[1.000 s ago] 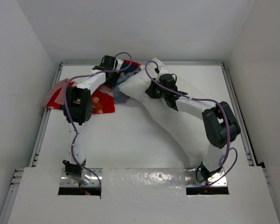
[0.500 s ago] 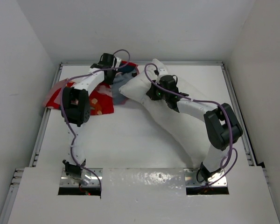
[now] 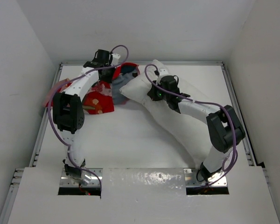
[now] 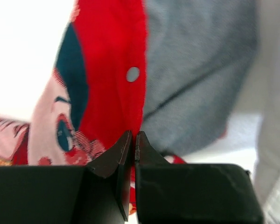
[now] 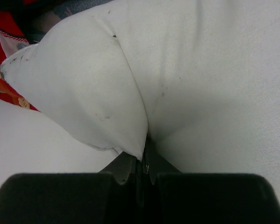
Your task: Put the pillow into the pillowcase
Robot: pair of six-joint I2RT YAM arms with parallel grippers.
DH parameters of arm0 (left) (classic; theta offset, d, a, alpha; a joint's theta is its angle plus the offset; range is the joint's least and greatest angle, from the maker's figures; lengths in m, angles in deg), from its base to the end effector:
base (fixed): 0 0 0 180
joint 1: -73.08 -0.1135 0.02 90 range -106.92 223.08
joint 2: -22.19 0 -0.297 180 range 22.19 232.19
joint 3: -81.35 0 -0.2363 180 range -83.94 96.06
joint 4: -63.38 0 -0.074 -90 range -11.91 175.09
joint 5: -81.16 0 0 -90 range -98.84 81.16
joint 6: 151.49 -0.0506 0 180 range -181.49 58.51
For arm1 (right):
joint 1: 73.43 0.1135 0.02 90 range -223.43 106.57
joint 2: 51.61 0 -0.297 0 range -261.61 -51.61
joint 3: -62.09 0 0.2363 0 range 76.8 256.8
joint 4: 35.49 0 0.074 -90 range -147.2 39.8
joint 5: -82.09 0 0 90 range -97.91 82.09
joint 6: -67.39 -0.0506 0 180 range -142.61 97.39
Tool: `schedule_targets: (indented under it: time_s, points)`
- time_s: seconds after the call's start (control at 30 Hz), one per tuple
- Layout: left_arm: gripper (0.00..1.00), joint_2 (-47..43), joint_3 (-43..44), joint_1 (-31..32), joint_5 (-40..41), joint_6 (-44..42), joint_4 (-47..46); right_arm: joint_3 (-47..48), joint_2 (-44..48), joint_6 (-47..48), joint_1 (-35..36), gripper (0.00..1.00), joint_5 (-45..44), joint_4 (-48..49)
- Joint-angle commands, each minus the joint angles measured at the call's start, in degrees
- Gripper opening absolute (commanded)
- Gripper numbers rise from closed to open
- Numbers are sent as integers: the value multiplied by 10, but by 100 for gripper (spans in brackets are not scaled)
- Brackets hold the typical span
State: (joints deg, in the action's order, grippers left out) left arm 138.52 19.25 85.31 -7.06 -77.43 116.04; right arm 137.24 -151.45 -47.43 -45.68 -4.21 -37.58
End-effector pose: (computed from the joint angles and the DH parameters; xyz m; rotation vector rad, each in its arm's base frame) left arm 0.4559 -0.0972 0.2892 0.5863 2.3923 0.0664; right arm 0.3495 0.1876 0.2513 -0.0953 2.0958 0.6324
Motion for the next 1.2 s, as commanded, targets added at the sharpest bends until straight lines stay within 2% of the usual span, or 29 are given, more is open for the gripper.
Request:
schedule_targets:
  time_s: [0.0, 0.03, 0.1, 0.23, 0.33, 0.43, 0.57, 0.6, 0.7, 0.97, 1.17]
  points:
    - [0, -52, 40, -4, -115, -41, 16, 24, 28, 30, 13, 0, -25, -29]
    - [0, -59, 61, -4, -190, -84, 54, 54, 25, 31, 13, 0, -48, -50]
    - [0, -78, 89, -4, -267, -122, 124, 91, 12, 16, 14, 0, -64, -70]
    - [0, -106, 93, -4, -345, -196, 214, 168, -33, -5, 20, 0, -107, -82]
    - [0, -121, 102, -4, -407, -206, 258, 214, -84, -5, 36, 0, -109, -103]
    - [0, -133, 120, -7, -449, -176, 255, 216, -99, 7, 67, 0, -108, -100]
    - [0, -146, 121, -18, -413, -89, 184, 153, -60, 13, 98, 0, -131, -76]
    - [0, -146, 120, -19, -364, -62, 166, 117, -48, -2, 98, 0, -134, -67]
    - [0, -141, 109, -19, -291, -44, 153, 51, 9, -4, 98, 0, -156, -46]
    - [0, -135, 103, -20, -294, -53, 176, -33, 98, -44, 115, 0, -175, -44]
    - [0, -144, 105, -20, -288, -79, 222, -98, 171, -69, 115, 0, -235, -32]
